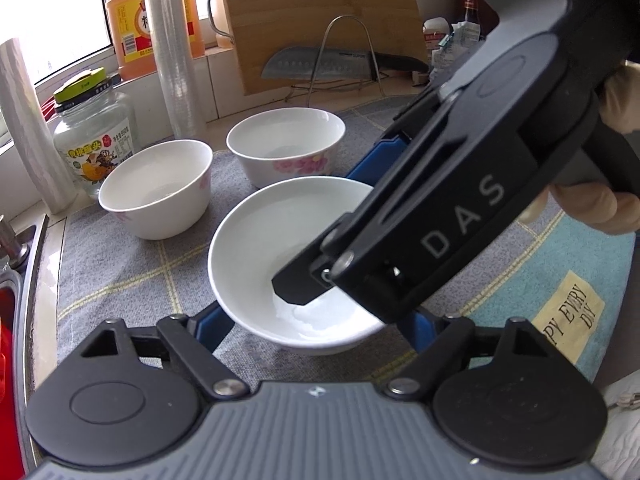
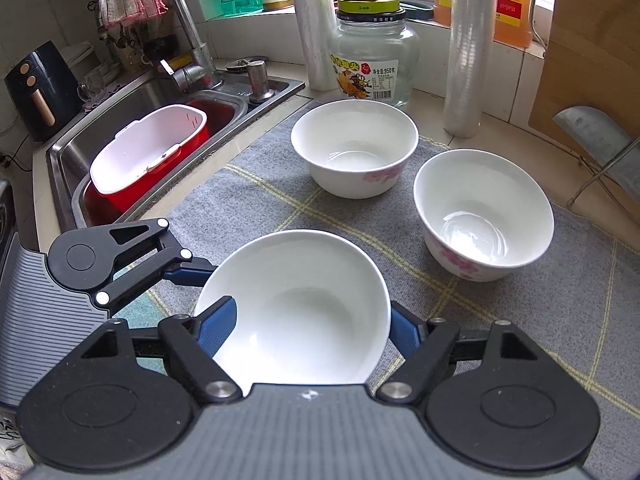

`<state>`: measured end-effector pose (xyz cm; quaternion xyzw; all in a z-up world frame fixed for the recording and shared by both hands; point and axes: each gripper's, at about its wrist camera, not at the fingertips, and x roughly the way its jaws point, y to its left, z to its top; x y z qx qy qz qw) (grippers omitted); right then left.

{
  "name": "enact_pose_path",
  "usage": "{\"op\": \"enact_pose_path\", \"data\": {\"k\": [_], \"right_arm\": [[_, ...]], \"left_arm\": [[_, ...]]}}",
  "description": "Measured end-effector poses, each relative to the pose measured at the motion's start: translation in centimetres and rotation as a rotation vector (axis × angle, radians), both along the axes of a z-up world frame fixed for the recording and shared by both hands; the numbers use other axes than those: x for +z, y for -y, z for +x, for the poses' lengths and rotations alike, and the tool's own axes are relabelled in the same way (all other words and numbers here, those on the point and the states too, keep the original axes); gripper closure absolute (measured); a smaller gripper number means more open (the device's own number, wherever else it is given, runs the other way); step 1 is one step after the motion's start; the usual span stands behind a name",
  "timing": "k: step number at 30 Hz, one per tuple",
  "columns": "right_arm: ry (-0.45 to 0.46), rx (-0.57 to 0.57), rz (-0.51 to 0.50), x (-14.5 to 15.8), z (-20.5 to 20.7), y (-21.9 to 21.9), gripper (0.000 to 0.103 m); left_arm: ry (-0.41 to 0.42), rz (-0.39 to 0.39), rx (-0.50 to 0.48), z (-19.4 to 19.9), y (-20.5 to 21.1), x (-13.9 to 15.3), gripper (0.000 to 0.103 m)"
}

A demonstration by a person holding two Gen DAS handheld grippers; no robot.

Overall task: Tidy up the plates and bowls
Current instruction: 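Grasp the plain white bowl rim with the right tool while the left tool steadies it, then carry the white bowl with the right tool toward the pink-flower bowl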

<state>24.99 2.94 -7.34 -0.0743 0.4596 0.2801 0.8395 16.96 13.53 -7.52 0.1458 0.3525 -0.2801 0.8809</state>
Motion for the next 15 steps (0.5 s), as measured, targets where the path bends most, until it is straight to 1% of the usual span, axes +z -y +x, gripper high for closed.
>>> {"op": "enact_pose_path", "data": {"k": [8, 15], "right_arm": [[0.019, -0.023, 0.007, 1.0, -1.4, 2.2, 0.019], [0.036, -0.069, 0.024, 1.7, -2.9, 5.2, 0.018]], "left_arm": [[0.011, 0.019, -0.033, -0.9, 2.2, 1.5, 0.017], [0.012, 0.029, -0.075, -1.8, 5.2, 2.1, 0.017]]}}
